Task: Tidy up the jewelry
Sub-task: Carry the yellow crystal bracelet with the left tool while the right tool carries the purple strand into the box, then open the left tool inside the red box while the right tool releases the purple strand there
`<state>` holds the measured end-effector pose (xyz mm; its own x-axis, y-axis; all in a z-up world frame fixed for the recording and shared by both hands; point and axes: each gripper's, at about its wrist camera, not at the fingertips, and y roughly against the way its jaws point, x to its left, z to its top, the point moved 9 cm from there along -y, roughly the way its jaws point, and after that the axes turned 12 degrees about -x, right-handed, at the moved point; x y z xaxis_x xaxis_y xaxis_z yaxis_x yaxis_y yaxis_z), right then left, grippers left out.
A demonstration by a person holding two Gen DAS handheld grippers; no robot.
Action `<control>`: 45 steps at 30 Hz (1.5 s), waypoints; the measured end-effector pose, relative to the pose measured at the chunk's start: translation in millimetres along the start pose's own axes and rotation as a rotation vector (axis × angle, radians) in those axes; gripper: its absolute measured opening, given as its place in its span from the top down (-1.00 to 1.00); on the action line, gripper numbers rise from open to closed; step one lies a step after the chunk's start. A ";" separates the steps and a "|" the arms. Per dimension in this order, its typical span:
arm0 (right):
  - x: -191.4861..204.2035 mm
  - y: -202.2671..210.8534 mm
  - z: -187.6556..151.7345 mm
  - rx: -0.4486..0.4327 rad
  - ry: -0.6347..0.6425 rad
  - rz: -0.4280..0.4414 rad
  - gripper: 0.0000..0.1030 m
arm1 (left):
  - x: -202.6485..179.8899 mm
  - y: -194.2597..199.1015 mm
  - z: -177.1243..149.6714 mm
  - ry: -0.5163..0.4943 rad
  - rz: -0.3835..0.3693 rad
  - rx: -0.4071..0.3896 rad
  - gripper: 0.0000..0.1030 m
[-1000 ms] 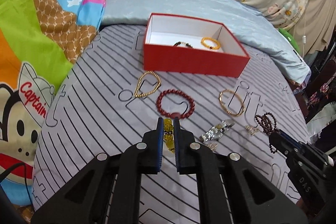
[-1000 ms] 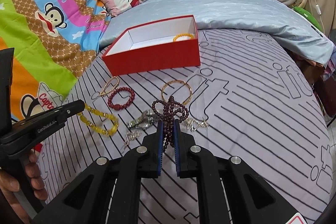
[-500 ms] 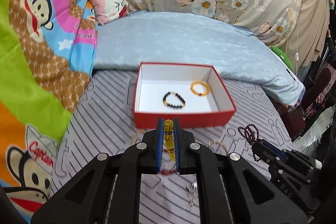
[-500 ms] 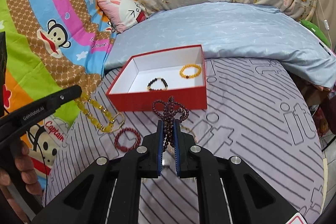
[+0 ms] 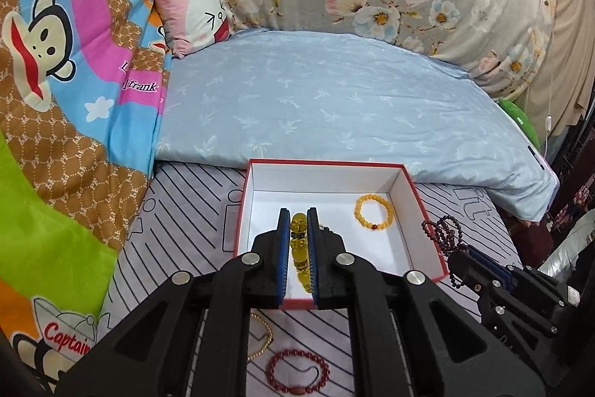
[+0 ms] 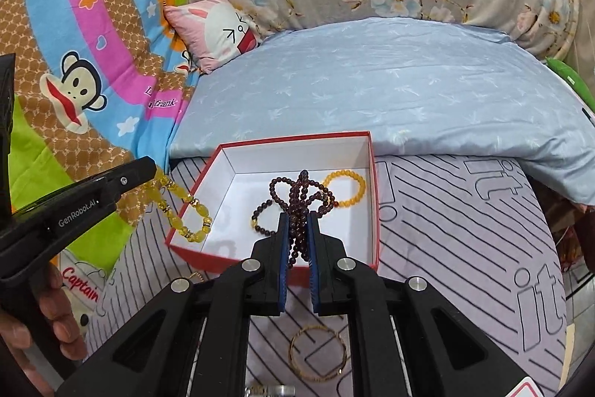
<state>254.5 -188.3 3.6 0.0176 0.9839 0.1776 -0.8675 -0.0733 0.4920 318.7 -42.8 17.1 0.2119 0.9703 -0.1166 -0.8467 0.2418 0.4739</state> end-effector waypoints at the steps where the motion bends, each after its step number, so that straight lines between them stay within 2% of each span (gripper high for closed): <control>1: 0.8 -5.9 1.1 0.004 0.007 -0.001 0.83 | 1.8 -4.2 -0.9 0.001 0.005 0.003 0.83; 18: -4.3 -74.1 -9.3 0.072 0.026 -0.029 0.82 | 21.1 -69.7 -35.0 0.021 0.050 0.101 0.82; 20: -4.5 -76.8 -10.6 0.070 0.039 -0.034 0.71 | 22.9 -72.7 -36.4 0.029 0.055 0.097 0.80; 21: -5.2 -76.5 -11.1 0.070 0.044 -0.039 0.61 | 24.0 -72.7 -36.3 0.029 0.062 0.092 0.73; 22: -5.7 -75.5 -11.0 0.066 0.045 -0.041 0.47 | 26.4 -71.3 -35.7 0.026 0.075 0.084 0.54; 24: -7.4 -69.2 -10.2 0.051 0.043 -0.051 0.34 | 30.3 -67.6 -34.3 0.028 0.086 0.074 0.24; 25: -7.9 -66.3 -9.9 0.047 0.040 -0.051 0.33 | 32.3 -63.9 -33.4 0.032 0.091 0.066 0.20; 34: 0.4 -28.6 -17.5 0.024 0.048 -0.046 0.31 | 42.7 -34.7 -38.5 0.049 0.101 0.054 0.20; 45: 10.8 13.5 -43.8 0.026 0.031 -0.038 0.31 | 50.0 5.0 -59.0 0.051 0.122 0.063 0.18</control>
<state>221.2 -171.5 -25.1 0.0345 0.9907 0.1317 -0.8535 -0.0394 0.5197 296.3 7.0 -37.9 0.0834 0.9917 -0.0981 -0.8319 0.1235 0.5410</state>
